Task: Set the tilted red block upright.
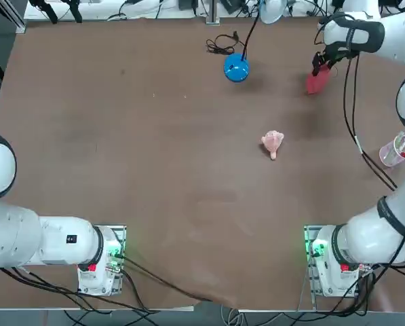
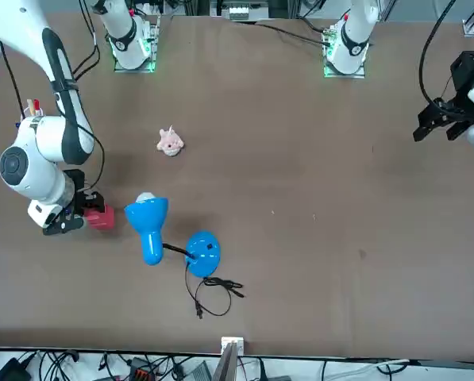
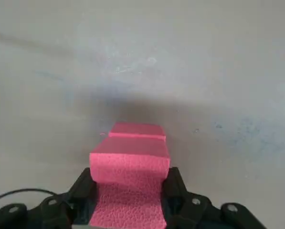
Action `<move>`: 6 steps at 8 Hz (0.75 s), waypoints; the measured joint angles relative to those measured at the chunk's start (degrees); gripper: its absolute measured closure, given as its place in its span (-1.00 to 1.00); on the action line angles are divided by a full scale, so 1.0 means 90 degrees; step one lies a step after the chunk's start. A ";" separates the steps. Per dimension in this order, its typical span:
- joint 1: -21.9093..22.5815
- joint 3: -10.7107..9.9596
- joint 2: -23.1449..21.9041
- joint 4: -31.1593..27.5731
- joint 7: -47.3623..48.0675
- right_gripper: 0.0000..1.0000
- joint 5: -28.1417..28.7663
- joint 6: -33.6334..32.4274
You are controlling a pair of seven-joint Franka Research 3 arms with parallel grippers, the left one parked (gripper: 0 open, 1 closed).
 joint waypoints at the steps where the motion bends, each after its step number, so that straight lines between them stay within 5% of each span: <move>1: 0.0000 0.0000 0.0000 0.0000 0.0000 -0.38 0.0001 0.0000; 6: 0.0000 0.0000 0.0007 0.0000 0.0000 -0.40 0.0003 0.0000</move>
